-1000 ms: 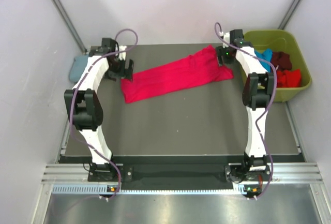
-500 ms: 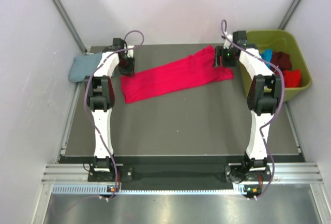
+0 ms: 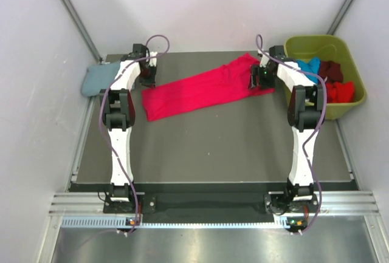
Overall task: Fold and stack the t-shirts
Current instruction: Fold the tshirt
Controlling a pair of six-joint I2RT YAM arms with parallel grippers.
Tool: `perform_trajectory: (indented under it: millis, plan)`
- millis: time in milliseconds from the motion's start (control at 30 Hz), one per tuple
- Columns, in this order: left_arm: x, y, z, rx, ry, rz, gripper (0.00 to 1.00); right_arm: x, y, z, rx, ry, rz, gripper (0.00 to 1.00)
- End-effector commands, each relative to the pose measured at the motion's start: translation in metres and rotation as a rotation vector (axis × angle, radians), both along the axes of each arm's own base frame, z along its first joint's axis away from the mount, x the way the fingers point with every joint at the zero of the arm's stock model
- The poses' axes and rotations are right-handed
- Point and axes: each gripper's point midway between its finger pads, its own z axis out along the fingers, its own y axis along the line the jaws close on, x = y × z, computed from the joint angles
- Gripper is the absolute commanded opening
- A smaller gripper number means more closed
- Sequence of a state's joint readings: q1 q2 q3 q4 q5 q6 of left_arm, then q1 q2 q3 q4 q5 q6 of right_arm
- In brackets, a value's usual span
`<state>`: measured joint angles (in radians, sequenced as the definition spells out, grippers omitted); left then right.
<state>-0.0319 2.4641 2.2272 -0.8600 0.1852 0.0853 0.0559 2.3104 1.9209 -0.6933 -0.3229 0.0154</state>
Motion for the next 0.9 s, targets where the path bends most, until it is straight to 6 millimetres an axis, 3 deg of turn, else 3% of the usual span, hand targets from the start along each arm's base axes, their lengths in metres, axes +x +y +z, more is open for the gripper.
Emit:
perform_trajectory:
  millis: [0,100,233,267,333,400,500,600,667,867]
  plan:
    - [-0.010,0.004,-0.006,0.028,0.028,-0.001,0.00,0.011,-0.002,-0.016,-0.024,0.001,-0.002,0.65]
    - [-0.029,0.004,-0.015,0.031,0.088,-0.008,0.00,0.026,0.000,-0.020,-0.008,-0.016,-0.019,0.65]
    - [-0.076,-0.004,-0.029,0.002,0.209,-0.035,0.00,0.049,0.005,-0.016,0.014,-0.061,-0.025,0.66]
    - [-0.082,-0.005,-0.021,-0.003,0.207,-0.035,0.00,0.053,0.006,-0.021,0.016,-0.064,-0.026,0.66]
    - [-0.108,-0.011,-0.030,-0.006,0.266,-0.051,0.00,0.062,0.008,-0.014,0.026,-0.092,-0.030,0.66]
    - [-0.121,-0.020,-0.022,0.002,0.264,-0.070,0.00,0.067,0.012,-0.012,0.046,-0.102,-0.024,0.67]
    - [-0.156,-0.038,-0.025,0.013,0.307,-0.108,0.00,0.071,0.014,-0.009,0.060,-0.113,-0.035,0.68]
    - [-0.173,-0.053,-0.017,0.069,0.291,-0.128,0.00,0.080,0.018,-0.002,0.072,-0.142,-0.035,0.69]
    - [-0.168,-0.054,-0.008,0.097,0.249,-0.118,0.00,0.083,0.019,0.004,0.070,-0.163,-0.027,0.69]
    - [-0.110,-0.019,0.031,0.165,0.095,-0.034,0.34,0.074,0.020,0.007,0.051,-0.156,-0.015,0.69]
